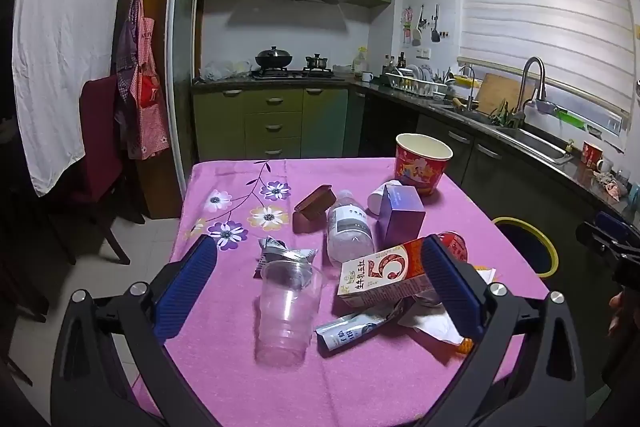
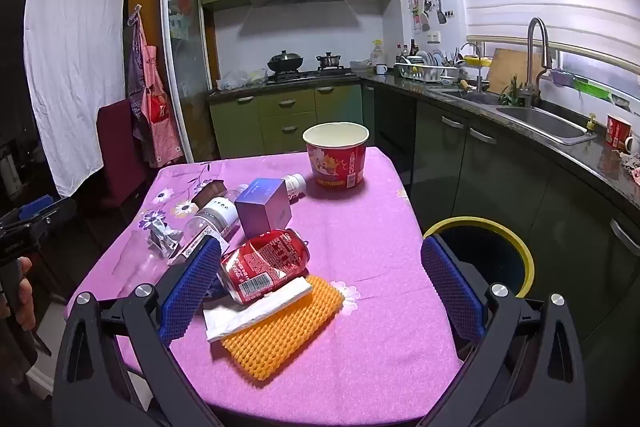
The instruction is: Collect trash
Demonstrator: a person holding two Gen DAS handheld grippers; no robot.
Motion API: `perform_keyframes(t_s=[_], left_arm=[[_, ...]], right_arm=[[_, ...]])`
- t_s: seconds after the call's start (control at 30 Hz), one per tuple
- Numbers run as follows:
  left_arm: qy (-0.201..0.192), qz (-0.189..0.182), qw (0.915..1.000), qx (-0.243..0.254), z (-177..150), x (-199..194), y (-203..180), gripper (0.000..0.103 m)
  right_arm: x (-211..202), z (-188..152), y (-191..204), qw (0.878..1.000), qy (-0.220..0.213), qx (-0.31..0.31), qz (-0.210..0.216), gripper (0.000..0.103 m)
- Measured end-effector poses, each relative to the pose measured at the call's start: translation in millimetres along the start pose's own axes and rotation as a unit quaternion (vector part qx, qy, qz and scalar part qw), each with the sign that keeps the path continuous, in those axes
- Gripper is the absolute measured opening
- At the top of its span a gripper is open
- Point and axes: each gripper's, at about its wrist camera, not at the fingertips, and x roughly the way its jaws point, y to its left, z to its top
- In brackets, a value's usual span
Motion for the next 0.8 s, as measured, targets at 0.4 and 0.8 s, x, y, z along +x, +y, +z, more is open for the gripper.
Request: perform_keyframes(t_s=[0.4,0.8], left_arm=[[0.002,0.006,0.9999,0.009,-2.6,2.5,-3.5,0.097],[0.008,0.003,0.9999,0.012,-4.1,5.3,-3.9,0.097]], right_arm=[[-1.5,-0.3,2.0,1.000,0.001,-0.004,0.001,0.099],[4.9,-2.9,-1.9,1.000,0.006,-0.001,-0.001,0.099]])
